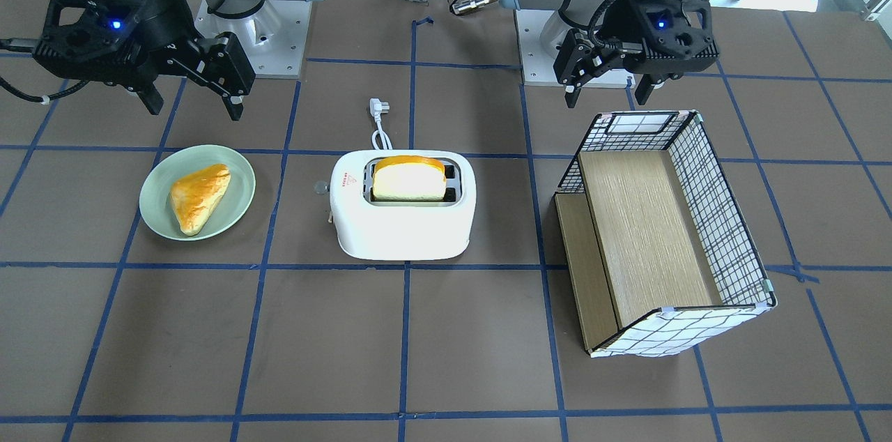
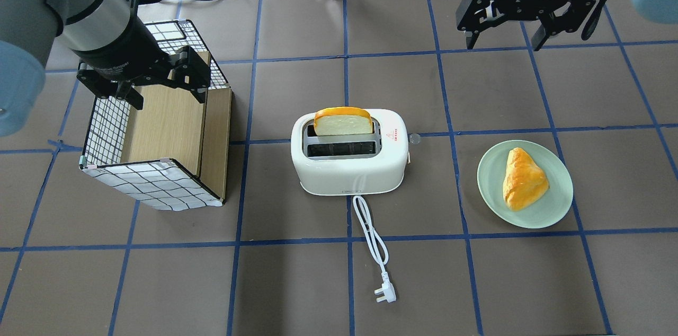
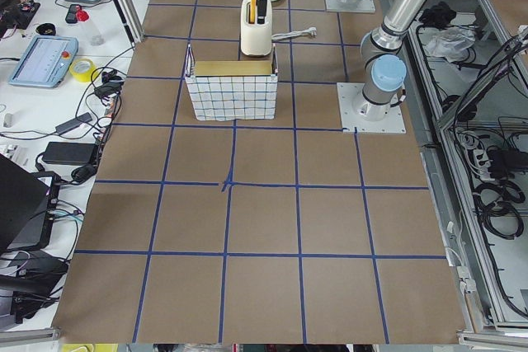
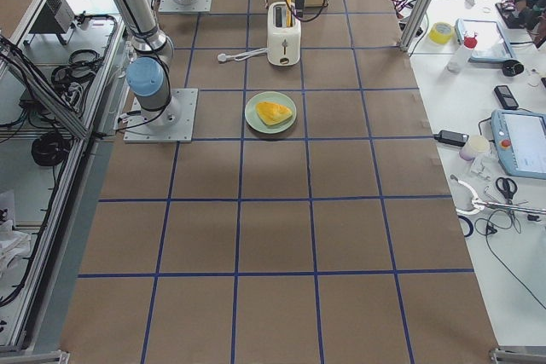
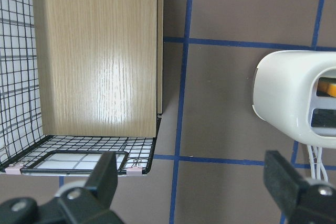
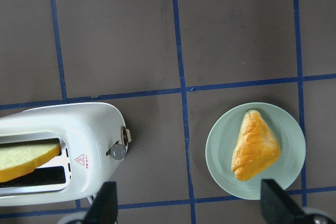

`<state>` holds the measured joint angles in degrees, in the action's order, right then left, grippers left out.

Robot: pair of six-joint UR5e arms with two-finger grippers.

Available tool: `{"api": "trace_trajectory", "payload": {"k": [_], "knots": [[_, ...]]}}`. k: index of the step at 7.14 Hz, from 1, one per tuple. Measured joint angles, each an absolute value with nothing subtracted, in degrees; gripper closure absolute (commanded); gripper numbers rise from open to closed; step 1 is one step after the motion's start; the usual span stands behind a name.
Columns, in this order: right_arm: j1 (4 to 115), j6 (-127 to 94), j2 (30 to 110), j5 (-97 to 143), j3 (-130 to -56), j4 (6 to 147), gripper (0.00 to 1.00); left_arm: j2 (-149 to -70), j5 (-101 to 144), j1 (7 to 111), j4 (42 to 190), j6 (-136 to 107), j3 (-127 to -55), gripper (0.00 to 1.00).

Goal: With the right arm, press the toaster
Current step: 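Move the right gripper down toward the lever on the white toaster's side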

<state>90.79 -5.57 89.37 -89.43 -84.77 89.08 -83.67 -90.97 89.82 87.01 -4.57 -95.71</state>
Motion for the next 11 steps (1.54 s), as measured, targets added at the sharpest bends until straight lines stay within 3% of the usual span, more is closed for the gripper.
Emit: {"api": "trace_trajectory", "payload": {"k": [1,7,11], "knots": [[90.79,-5.55,89.47,-89.37,-84.72,87.98,0.99,-83.67,-90.98,89.82,87.01,-4.57,-95.71,0.0],[90.49,-5.76,89.55,-84.12,-83.68,80.7,1.0,-83.67,-90.97,89.82,87.01,-4.57,-95.71,0.0],[87.51,0.76,87.76,-74.97,-86.7,80.54,1.0,-83.67,-90.97,89.82,87.01,-4.57,-95.71,0.0]]}}
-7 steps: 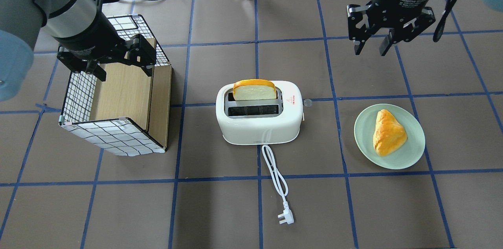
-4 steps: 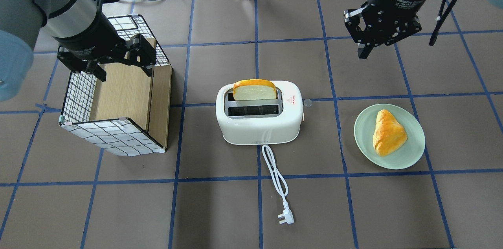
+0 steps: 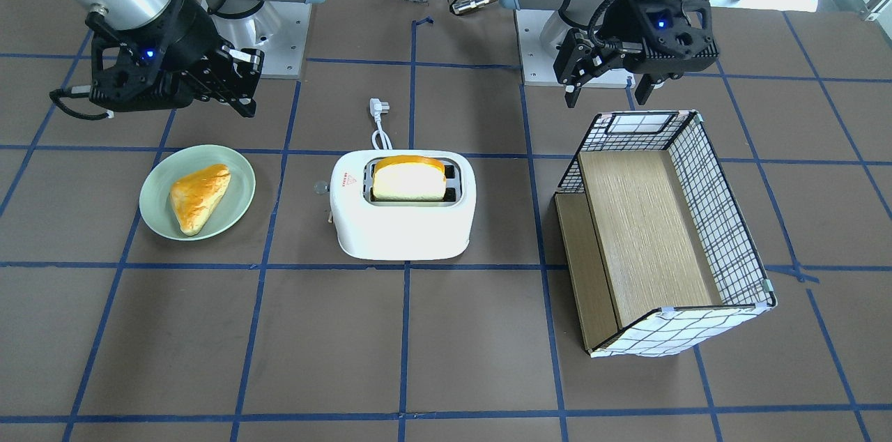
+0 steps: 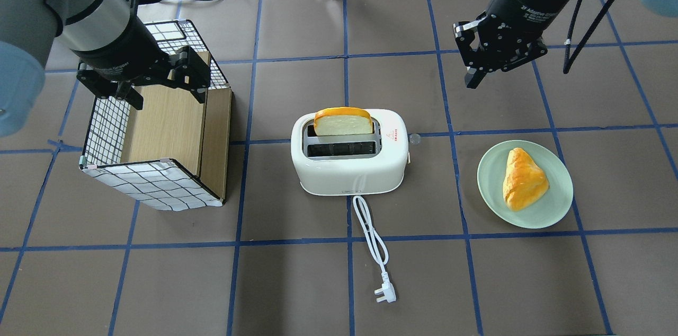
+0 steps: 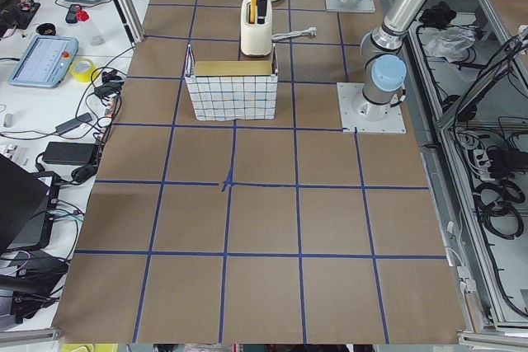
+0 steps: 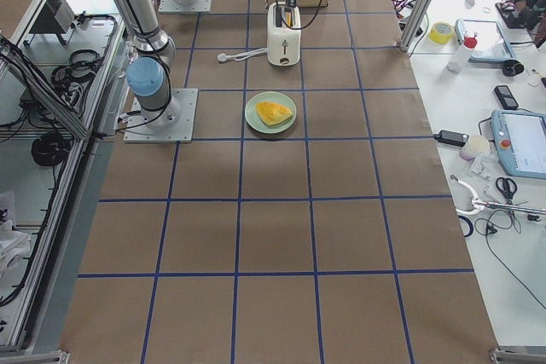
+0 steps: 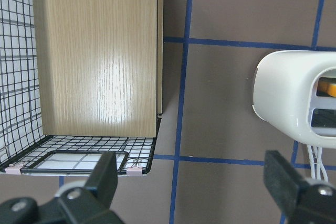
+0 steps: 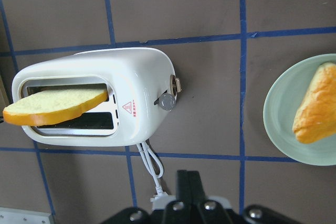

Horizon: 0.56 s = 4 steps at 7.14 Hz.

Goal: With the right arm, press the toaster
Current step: 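Move the right gripper down toward the lever on the white toaster's side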

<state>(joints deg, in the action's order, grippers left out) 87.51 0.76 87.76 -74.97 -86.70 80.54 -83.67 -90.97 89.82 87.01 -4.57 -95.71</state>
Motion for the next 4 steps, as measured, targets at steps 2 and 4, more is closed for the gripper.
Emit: {"api": "trace_trajectory", "payload": {"k": [2,4], "knots": [[83.72,7.23,87.41,-66.29,-92.29,80.89,1.0,-83.67,-90.97,89.82,87.01,-4.57,-95.71,0.0],[80.37,13.52,87.37,-57.18,-100.32,82.73,1.0,-83.67,-91.02,89.82,87.01,-4.57,-95.71,0.0]]}}
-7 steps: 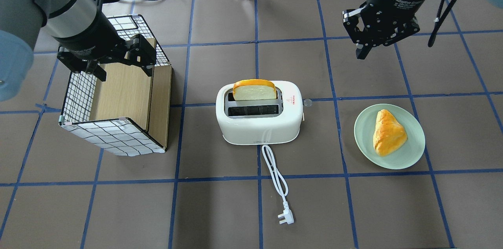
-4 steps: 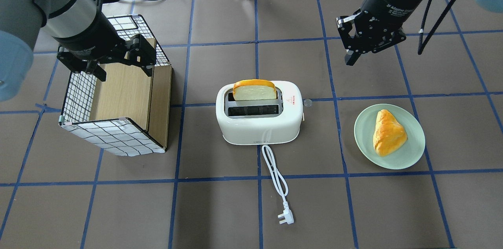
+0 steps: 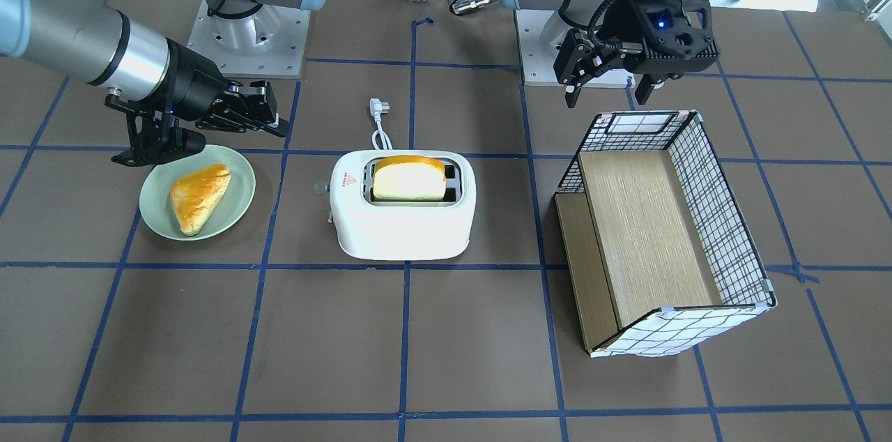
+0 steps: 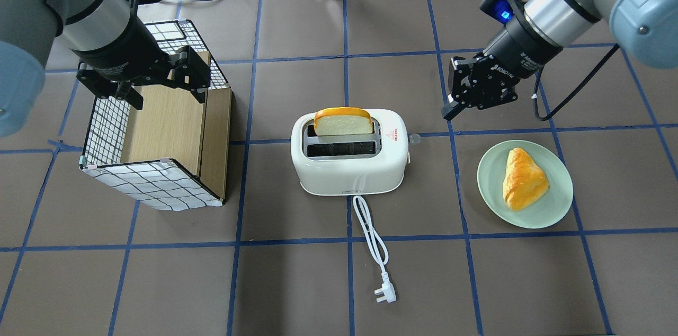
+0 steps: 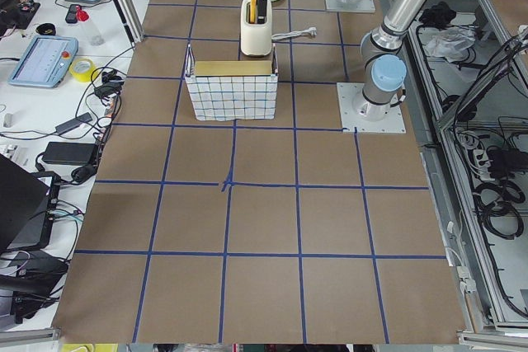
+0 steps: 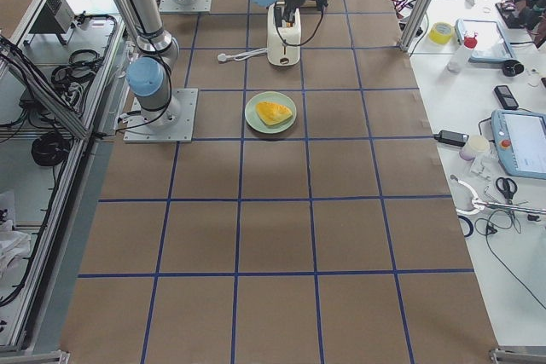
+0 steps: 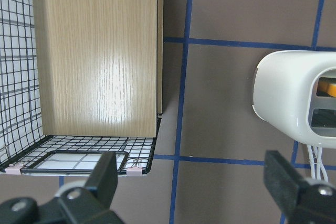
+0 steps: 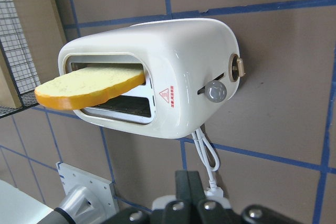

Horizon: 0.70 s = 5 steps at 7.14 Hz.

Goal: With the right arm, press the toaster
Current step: 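Move the right gripper down toward the lever on the white toaster's side, then press the toaster lever down with the right gripper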

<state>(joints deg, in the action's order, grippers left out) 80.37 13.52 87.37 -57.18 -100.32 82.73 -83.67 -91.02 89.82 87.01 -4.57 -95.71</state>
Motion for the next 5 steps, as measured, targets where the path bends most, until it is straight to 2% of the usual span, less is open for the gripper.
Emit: {"api": "trace_trajectory", "payload": {"k": [3,5], "knots": [[78.54,17.28,87.03,-49.39,-112.56,94.04,1.0,-83.67,-90.98,89.82,87.01,-4.57,-95.71,0.0],[78.35,17.59,85.61,-47.64,-116.69,100.92,1.0,-83.67,-90.99,89.82,87.01,-4.57,-95.71,0.0]]}}
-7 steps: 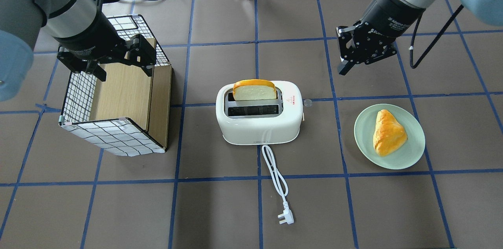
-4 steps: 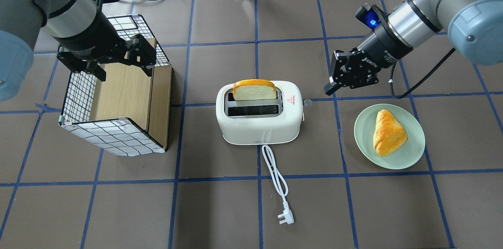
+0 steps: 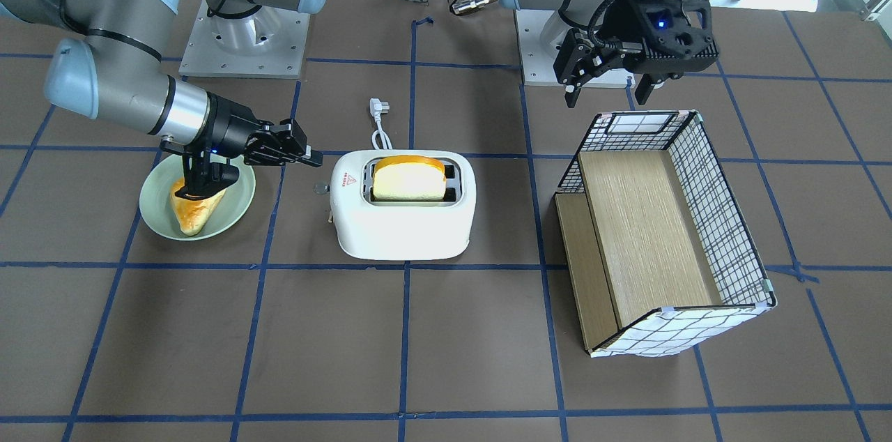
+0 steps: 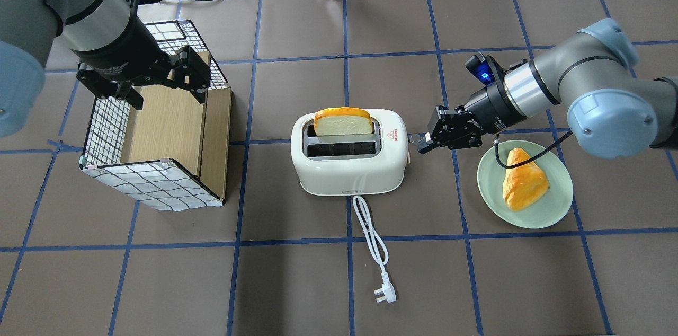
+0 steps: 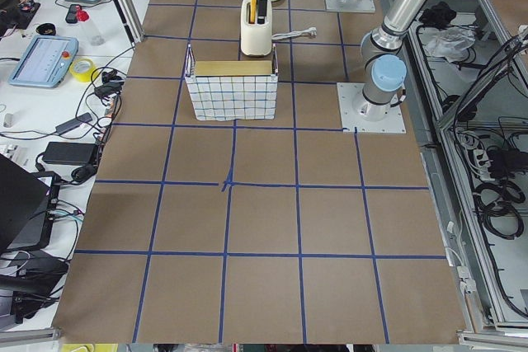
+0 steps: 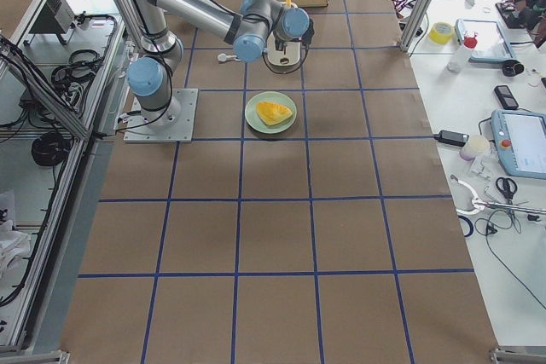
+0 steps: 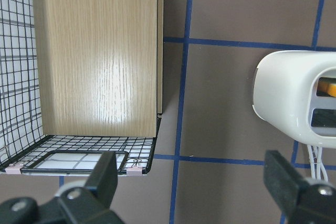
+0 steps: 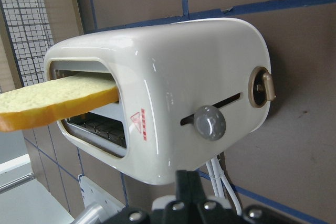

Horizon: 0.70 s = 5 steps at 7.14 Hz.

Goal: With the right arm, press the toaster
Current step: 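Press the toaster lever down with the right gripper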

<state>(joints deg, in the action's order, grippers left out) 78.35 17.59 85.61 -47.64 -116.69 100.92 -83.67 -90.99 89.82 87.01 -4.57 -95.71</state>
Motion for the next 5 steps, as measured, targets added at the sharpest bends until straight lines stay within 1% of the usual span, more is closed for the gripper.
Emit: {"api": "trace_trajectory", "payload": {"k": [5], "knots": [[78.31,17.32,82.61,-47.18,-117.7,106.69,1.0,-83.67,-90.97,89.82,87.01,-4.57,-95.71,0.0]]}}
